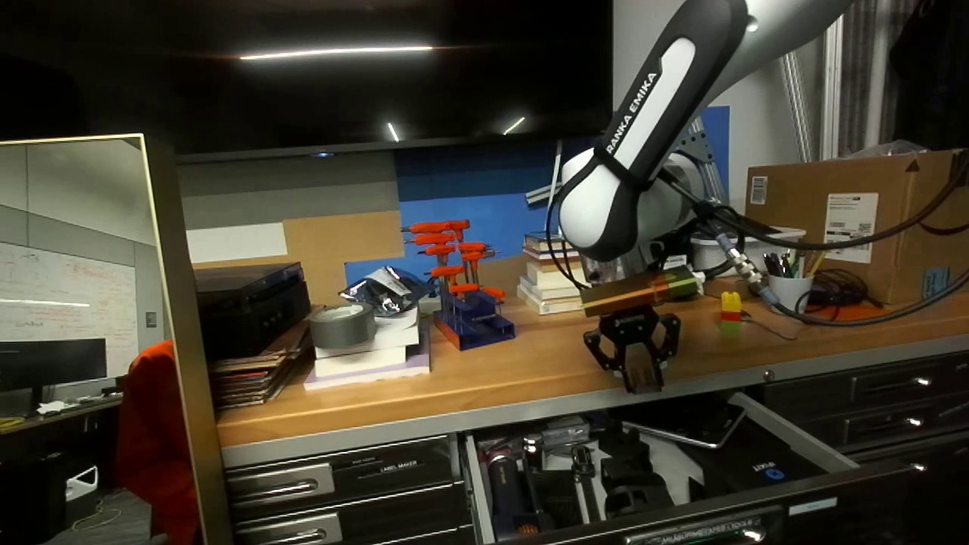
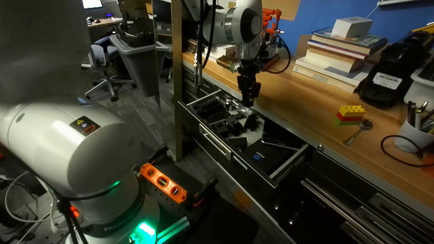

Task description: Put the black objects in the drawer and close it

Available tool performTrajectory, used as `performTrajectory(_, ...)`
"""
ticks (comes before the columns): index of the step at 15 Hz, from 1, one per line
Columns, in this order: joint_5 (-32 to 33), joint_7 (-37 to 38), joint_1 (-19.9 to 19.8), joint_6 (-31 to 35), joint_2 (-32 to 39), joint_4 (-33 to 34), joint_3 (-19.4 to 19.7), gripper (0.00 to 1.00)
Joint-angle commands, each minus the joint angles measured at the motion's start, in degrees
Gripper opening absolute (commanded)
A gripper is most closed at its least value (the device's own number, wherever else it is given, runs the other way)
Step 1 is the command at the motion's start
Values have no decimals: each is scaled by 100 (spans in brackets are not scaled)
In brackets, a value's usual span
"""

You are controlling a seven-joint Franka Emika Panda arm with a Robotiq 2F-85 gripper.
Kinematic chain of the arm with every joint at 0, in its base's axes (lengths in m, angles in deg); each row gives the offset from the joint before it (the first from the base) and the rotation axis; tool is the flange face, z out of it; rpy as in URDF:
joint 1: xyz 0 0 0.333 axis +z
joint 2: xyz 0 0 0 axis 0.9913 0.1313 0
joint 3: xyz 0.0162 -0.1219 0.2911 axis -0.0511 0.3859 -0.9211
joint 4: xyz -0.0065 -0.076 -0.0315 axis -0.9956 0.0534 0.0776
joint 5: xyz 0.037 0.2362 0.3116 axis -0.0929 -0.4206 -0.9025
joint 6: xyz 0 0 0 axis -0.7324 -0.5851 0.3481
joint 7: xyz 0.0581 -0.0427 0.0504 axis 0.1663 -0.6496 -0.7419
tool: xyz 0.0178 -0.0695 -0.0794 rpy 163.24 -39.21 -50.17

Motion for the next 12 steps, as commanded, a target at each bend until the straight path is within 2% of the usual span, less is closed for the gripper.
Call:
performTrajectory(1,272,466,-167,390,44,-270,-37,22)
performTrajectory(12,-47,455,-385,1232,1055,-120,58,22)
